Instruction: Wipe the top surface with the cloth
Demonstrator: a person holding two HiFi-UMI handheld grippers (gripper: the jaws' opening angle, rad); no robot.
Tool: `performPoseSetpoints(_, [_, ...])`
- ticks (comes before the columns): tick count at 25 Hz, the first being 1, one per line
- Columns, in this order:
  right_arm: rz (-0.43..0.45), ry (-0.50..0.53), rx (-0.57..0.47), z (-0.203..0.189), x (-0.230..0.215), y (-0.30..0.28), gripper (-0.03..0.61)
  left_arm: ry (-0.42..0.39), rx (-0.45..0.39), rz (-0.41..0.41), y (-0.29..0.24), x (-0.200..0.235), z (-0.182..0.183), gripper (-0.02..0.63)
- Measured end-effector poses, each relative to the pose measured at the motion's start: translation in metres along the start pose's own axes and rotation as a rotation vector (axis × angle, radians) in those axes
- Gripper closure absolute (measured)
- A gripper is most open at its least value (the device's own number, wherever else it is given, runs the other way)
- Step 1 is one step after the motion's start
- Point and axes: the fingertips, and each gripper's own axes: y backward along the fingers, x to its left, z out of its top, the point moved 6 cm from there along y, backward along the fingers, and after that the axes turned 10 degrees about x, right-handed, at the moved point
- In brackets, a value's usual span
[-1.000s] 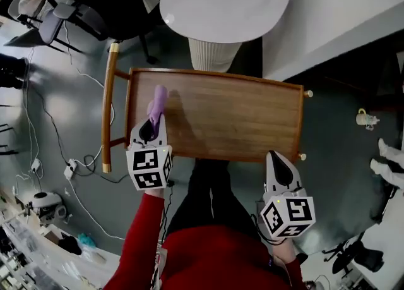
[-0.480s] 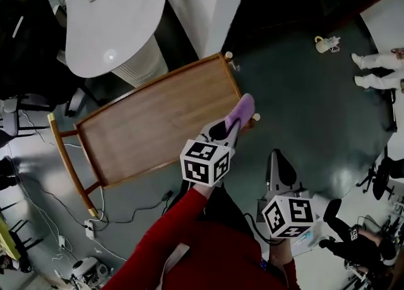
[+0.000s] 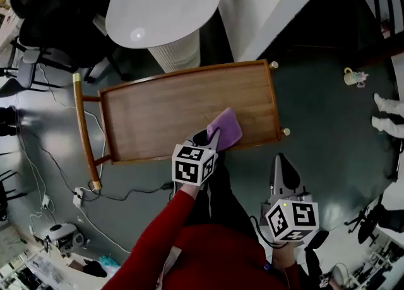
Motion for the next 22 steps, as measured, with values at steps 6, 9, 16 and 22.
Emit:
performPoseSetpoints(6, [0.197, 0.200, 0.068, 0.023, 0.058, -0.035, 0.575, 0.203, -0.081, 0.321, 0.102, 0.107, -0.053, 0.569])
performPoseSetpoints(9, [0.283, 0.290, 0.099, 0.031, 0.080, -0.059, 0.575, 0.276, -0.090, 0.503, 0.145, 0.148, -0.088, 0.569])
performPoseSetpoints(16, [0.346, 0.371, 0.149, 0.032, 0.119, -0.079, 0.575, 0.233, -0.023, 0.763, 0.199, 0.180, -0.117, 0.569])
performPoseSetpoints(22, [0.367, 0.401, 0.146, 0.030, 0.128, -0.078, 0.575, 0.196, 0.025, 0.907, 0.207, 0.178, -0.130, 0.569])
